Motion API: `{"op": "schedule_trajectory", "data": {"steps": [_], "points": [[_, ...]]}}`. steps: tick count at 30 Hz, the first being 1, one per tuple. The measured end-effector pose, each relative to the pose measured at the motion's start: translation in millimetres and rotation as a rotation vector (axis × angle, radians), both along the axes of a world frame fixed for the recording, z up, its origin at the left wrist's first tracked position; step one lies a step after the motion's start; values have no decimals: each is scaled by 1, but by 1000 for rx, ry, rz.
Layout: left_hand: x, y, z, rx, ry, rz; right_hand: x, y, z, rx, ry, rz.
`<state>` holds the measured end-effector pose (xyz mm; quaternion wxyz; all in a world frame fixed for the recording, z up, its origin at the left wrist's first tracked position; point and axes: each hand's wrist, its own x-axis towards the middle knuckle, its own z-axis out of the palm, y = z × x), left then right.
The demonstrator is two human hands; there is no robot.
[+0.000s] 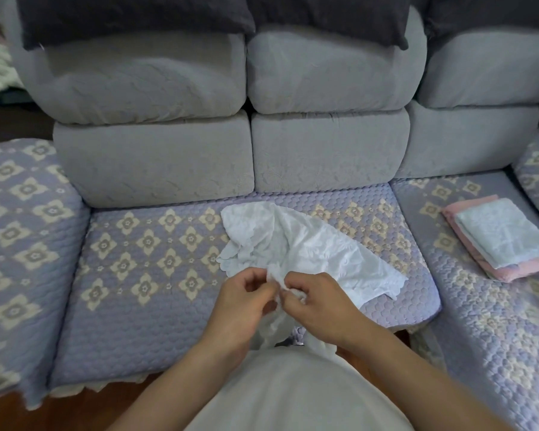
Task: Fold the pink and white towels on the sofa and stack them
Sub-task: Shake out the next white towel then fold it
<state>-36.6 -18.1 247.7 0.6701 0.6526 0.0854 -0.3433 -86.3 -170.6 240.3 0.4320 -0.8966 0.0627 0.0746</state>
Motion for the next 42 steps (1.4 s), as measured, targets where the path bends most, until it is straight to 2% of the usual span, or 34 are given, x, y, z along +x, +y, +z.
{"op": "schedule_trajectory", "data": {"steps": [6, 12, 14, 17, 21, 24, 28, 32, 36, 38, 39, 41, 42], "points": [[4, 2, -4, -35, 4, 6, 2, -1, -1, 9, -2, 6], [5, 0, 5, 27, -66, -122, 6, 1, -2, -393, -91, 226], [10, -3, 5, 50, -60, -90, 10, 3, -1, -387, -97, 169], [28, -7, 9, 81, -55, 67, 18, 5, 3, -373, -70, -11], [44, -12, 17, 86, -137, 173, 28, 8, 1, -475, -57, -122], [47, -18, 25, 49, -145, 204, 29, 7, -3, -496, -49, -193], [52, -28, 41, -109, -19, 222, 32, 1, 0, -505, -61, -308], [58, -36, 62, -197, -1, 211, 44, -5, 7, -541, 13, -311], [129, -10, 69, -266, -123, 470, 38, -45, 9, -372, 49, -239], [173, 18, 54, -193, -202, 620, 20, -93, -5, -340, 88, -294], [195, 42, 32, -149, -177, 668, 9, -119, -16, -364, 119, -366], [235, 107, -43, -100, -30, 649, -20, -165, -43, -427, 232, -555], [251, 143, -93, -12, -8, 669, -34, -182, -56, -441, 303, -633]]}}
